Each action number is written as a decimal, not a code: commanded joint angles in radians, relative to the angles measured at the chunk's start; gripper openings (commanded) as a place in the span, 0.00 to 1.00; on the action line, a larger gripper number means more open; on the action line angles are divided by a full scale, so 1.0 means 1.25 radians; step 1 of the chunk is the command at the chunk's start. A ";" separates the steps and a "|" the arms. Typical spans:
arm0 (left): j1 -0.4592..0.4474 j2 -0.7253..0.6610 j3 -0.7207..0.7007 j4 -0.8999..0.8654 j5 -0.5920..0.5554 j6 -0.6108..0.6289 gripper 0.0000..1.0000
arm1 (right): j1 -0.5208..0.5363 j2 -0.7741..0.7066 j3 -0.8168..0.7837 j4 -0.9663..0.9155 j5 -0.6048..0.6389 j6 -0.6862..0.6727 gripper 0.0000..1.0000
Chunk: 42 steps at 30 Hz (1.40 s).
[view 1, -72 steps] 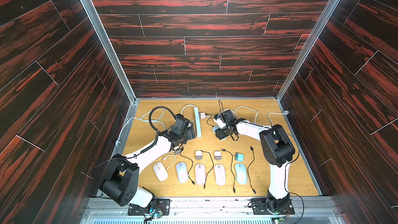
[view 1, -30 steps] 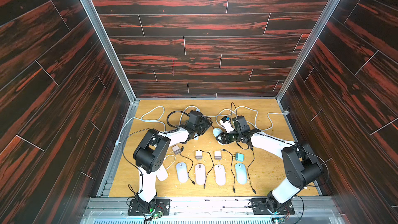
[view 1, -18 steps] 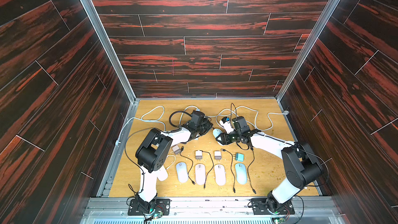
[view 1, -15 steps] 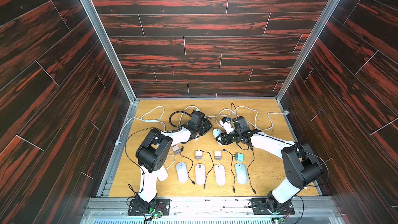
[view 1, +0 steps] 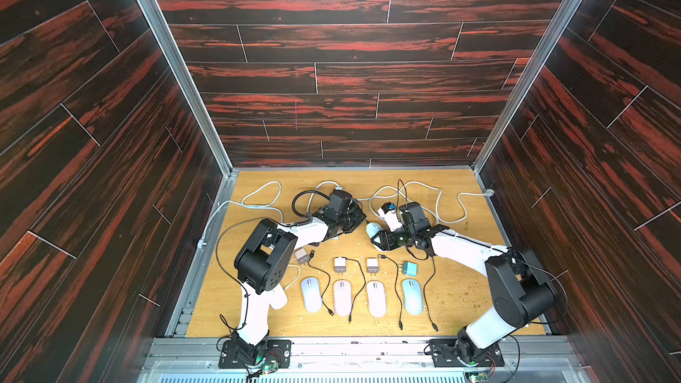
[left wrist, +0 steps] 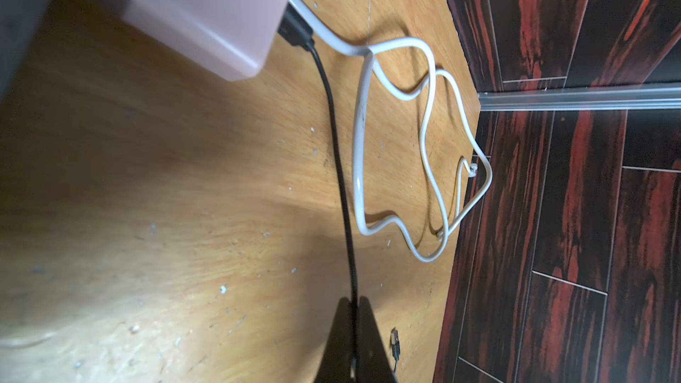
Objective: Unplug the wireless mouse
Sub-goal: Remove the power cord from the mouse.
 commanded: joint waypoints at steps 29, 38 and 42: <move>0.040 0.006 0.031 0.040 -0.011 -0.008 0.00 | 0.085 -0.197 -0.152 -0.168 0.023 0.081 0.35; 0.041 0.000 0.016 0.093 0.007 -0.011 0.00 | 0.117 -0.212 -0.137 -0.232 0.085 0.151 0.33; 0.046 0.001 0.005 0.116 0.009 -0.024 0.00 | 0.125 -0.218 -0.146 -0.240 0.062 0.183 0.32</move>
